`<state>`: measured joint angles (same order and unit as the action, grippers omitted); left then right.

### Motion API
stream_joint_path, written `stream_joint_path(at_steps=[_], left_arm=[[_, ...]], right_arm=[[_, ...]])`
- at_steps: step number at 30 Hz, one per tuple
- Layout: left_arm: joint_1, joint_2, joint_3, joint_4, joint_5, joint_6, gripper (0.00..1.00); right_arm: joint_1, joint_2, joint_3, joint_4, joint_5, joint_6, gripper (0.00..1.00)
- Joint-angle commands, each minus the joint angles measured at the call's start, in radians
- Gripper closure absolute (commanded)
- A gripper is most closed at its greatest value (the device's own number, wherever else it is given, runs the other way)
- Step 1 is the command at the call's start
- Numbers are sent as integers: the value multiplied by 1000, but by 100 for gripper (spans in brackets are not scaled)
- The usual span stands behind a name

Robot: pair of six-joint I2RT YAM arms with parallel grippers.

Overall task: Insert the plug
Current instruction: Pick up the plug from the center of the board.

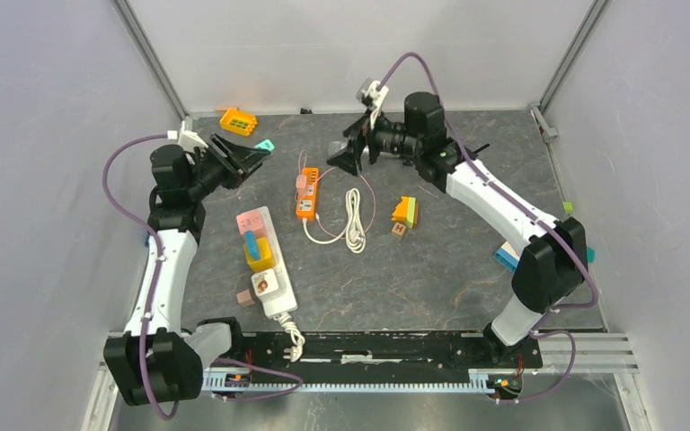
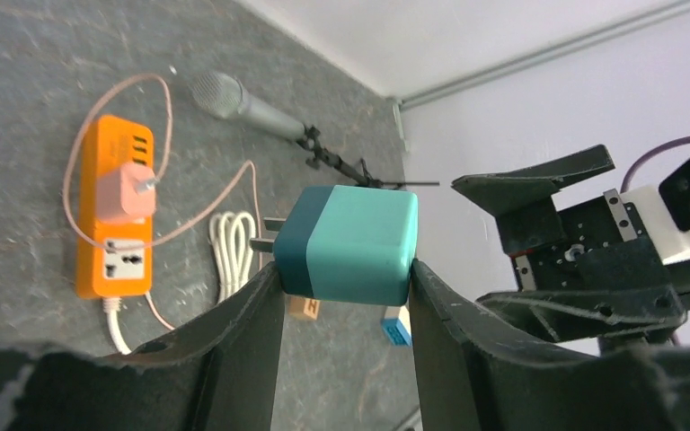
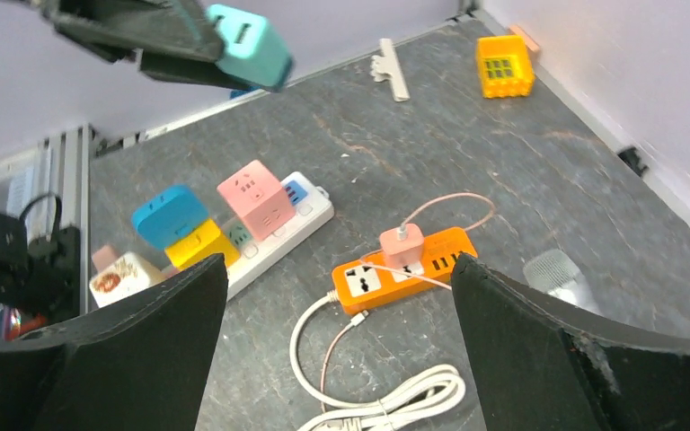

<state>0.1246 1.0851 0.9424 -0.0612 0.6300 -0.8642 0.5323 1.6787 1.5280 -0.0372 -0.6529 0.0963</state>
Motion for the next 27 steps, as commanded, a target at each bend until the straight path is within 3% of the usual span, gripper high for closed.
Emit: stream_joint_path(at_steps=[1, 3, 6, 16, 24, 27], left_arm=[[-55, 16, 36, -122, 90, 33, 82], [-93, 27, 52, -213, 94, 97, 83], [-151, 23, 51, -296, 80, 166, 83], [-238, 13, 39, -370, 136, 259, 87], [-256, 3, 38, -377, 145, 280, 88], [-260, 0, 38, -377, 152, 283, 89]], right_arm=[[76, -80, -99, 177, -68, -274, 2], [122, -88, -95, 94, -59, -459, 2], [176, -88, -87, 1, -6, -605, 2], [254, -63, -111, -14, -38, -688, 1], [266, -32, -95, -58, -45, -716, 26], [274, -20, -88, -78, -42, -744, 30]])
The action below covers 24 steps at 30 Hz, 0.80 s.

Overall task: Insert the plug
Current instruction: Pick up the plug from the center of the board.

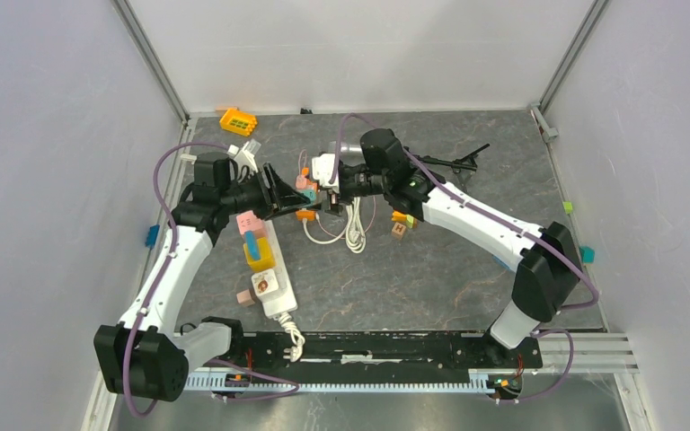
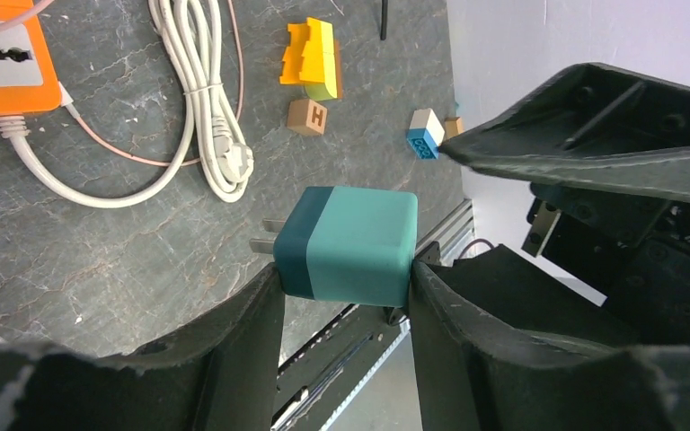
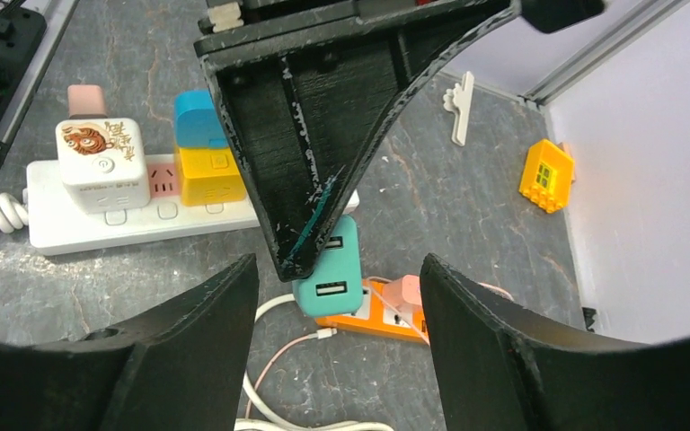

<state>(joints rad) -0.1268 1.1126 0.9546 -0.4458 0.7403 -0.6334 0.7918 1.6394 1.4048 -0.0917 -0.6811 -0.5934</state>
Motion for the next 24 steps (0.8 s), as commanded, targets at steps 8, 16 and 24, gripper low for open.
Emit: stream_joint_path(at_steps=[8, 16, 24], left_arm=[[-26, -28, 26, 7, 56, 58, 89], [-39, -30, 23, 7, 50, 55, 89], [-39, -37, 53, -38, -61, 92, 27]], right_arm=[[34, 52, 39, -16, 8, -79, 38], [43, 56, 23, 36, -3, -56, 62], [41, 29, -25, 56, 44, -24, 100]])
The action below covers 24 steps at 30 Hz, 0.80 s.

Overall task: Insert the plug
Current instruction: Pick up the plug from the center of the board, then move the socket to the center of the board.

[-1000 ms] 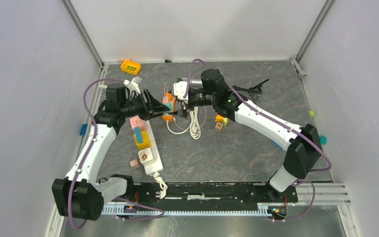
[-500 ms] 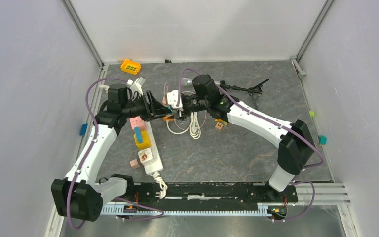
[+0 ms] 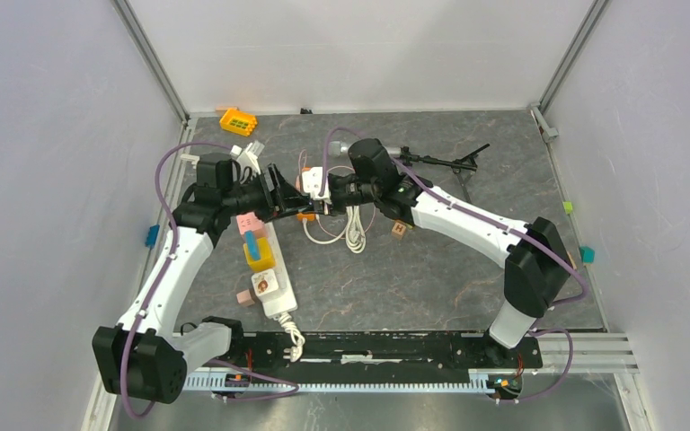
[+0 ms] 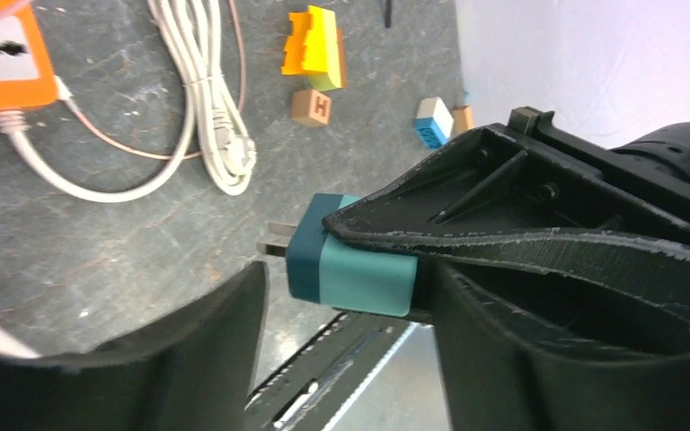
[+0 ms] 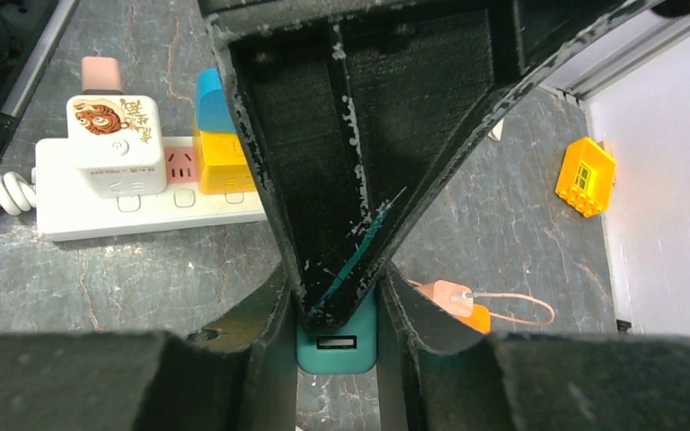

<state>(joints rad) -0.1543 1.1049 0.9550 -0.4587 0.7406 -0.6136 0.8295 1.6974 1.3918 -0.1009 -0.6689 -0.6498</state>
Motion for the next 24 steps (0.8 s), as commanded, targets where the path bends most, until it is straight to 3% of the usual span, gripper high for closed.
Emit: stream_joint_path(at_steps=[1, 5, 8, 15, 24], left_arm=[[-11, -30, 65, -40, -91, 89, 21], [-10, -38, 105, -87, -245, 126, 6], [-10, -48, 117, -89, -324, 131, 4], [-10, 19, 130, -77, -401, 81, 7], [-11, 430, 287, -69, -405, -2, 18]], right_arm=[[3, -36, -21, 66, 48, 36, 100], [-7, -57, -50, 73, 143, 90, 100], [-22, -67, -61, 70, 218, 161, 100], [-66, -44, 0, -8, 489, 394, 100], [-124, -39, 39, -147, 614, 549, 100]])
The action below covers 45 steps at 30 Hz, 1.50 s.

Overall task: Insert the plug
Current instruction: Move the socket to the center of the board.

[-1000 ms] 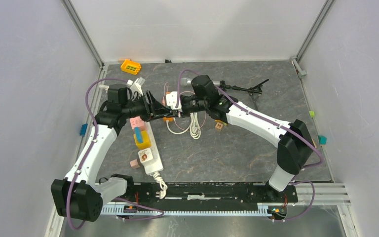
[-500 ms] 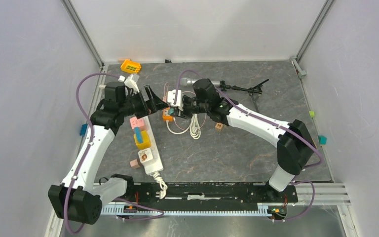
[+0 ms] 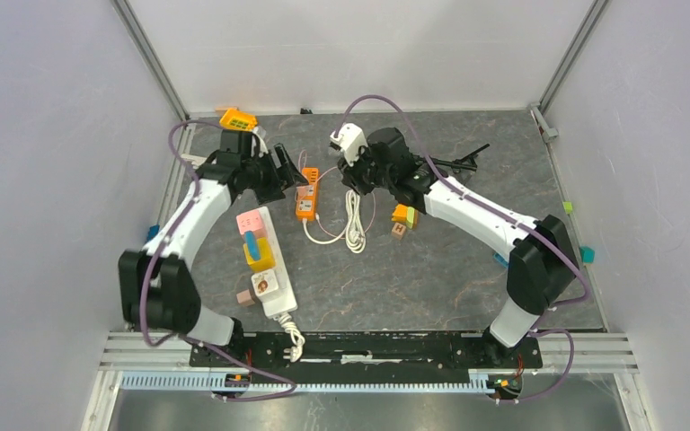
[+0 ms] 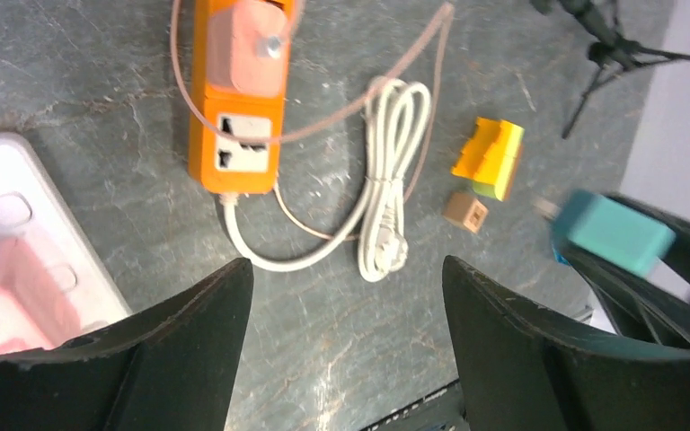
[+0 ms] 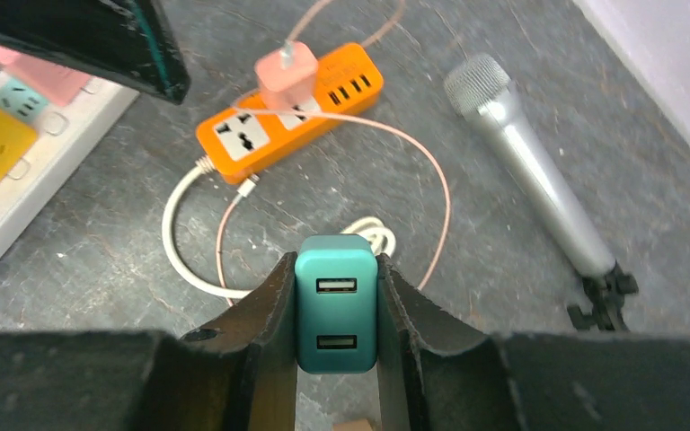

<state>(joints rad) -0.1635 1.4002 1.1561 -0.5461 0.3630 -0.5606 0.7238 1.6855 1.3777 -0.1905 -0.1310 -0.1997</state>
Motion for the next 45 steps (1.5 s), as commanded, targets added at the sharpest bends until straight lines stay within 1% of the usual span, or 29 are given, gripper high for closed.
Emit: stream_joint_path(at_steps=[1, 4, 7, 12, 15, 20, 24, 29, 32, 36, 39, 43, 45], left_arm=[[-2, 174, 102, 45, -25, -60, 18], [-3, 309, 144, 115, 14, -72, 18], [-12, 424, 197, 120, 34, -68, 18], [-50, 511, 208, 129, 18, -67, 16], [-87, 533, 197, 142, 15, -91, 16], [-147, 531, 119, 241, 39, -236, 17], [-190, 527, 69, 355, 74, -352, 18], [-219, 524, 77, 437, 111, -438, 20], [-217, 475, 98, 409, 57, -392, 20], [-209, 424, 176, 188, -82, -218, 18], [-199, 377, 162, 82, -199, -130, 14], [-164, 311, 92, 77, -310, -80, 9], [-135, 302, 59, 94, -320, -73, 8]], right_arm=[[-26, -28, 51, -69, 71, 110, 100], [-52, -24, 56, -114, 30, 137, 100], [-74, -16, 74, -155, 4, 150, 100], [-93, -17, 83, -180, -8, 150, 100], [-98, -13, 90, -188, -19, 138, 100], [-107, 2, 117, -204, -31, 124, 100], [-115, 24, 141, -204, -53, 121, 100], [-119, 62, 190, -219, -76, 128, 100], [-121, 76, 212, -231, -83, 130, 100], [-125, 77, 211, -234, -85, 130, 100], [-127, 75, 205, -237, -84, 131, 100], [-130, 71, 200, -243, -85, 135, 100], [-130, 67, 191, -241, -87, 138, 100]])
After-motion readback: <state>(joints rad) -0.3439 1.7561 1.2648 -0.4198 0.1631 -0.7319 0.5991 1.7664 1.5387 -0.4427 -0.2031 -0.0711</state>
